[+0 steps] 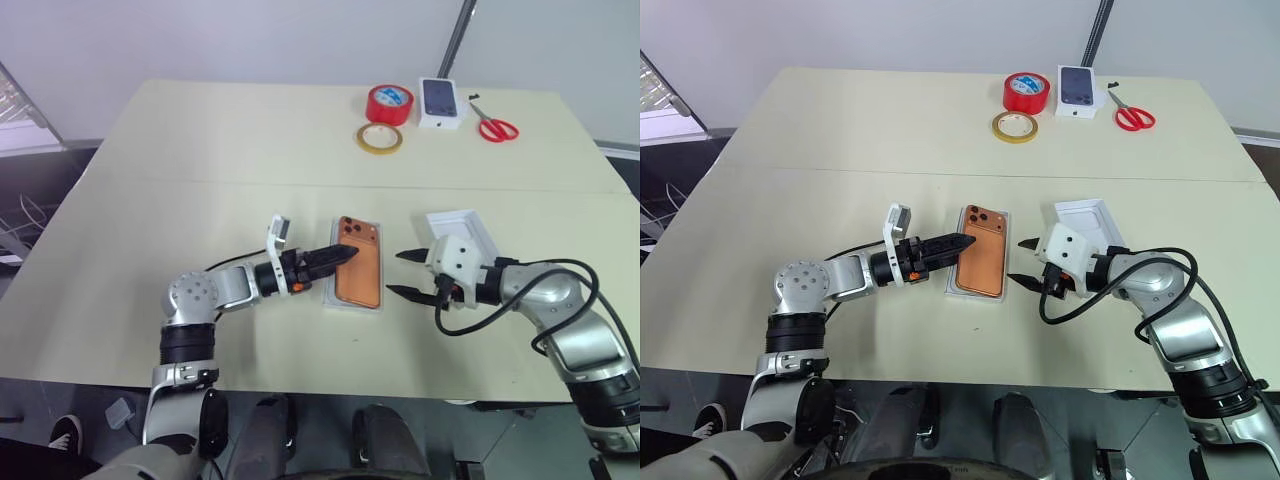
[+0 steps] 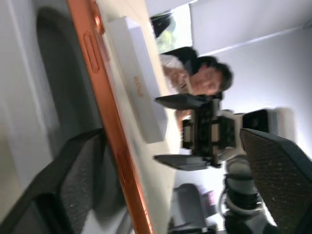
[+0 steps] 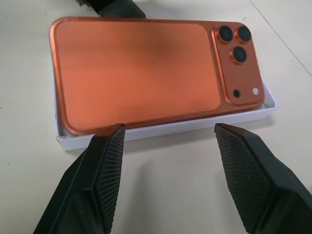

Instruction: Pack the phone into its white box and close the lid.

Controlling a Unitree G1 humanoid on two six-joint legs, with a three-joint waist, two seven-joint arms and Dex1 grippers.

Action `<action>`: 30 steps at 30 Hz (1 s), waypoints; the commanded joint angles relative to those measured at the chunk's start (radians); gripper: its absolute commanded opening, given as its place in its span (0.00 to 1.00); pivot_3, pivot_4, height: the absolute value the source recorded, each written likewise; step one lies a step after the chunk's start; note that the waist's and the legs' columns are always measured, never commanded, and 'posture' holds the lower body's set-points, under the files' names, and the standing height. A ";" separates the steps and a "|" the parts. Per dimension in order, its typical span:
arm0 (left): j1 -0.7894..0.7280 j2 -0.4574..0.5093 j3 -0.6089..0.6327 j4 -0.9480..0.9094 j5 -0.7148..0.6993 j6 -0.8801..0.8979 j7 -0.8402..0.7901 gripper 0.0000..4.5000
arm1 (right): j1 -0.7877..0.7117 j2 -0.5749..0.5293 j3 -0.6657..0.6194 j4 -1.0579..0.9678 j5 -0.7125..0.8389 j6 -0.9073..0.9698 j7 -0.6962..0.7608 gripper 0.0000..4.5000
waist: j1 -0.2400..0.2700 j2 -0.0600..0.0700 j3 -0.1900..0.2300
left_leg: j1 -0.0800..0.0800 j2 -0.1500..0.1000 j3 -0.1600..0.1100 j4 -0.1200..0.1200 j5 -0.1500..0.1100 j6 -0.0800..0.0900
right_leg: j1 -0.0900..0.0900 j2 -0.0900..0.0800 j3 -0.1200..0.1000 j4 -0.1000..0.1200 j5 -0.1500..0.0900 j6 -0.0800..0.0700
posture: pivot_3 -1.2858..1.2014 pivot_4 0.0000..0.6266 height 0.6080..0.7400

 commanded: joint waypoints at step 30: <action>0.024 0.321 -0.414 -0.154 0.497 -0.594 -0.182 0.01 | -0.082 0.036 0.074 0.171 -0.178 -0.124 -0.083 0.00 | 0.000 0.000 0.000 | -0.001 0.001 0.001 -0.001 0.000 0.000 | -0.002 0.001 0.000 0.000 0.000 0.000 | 0.52 0.24 0.91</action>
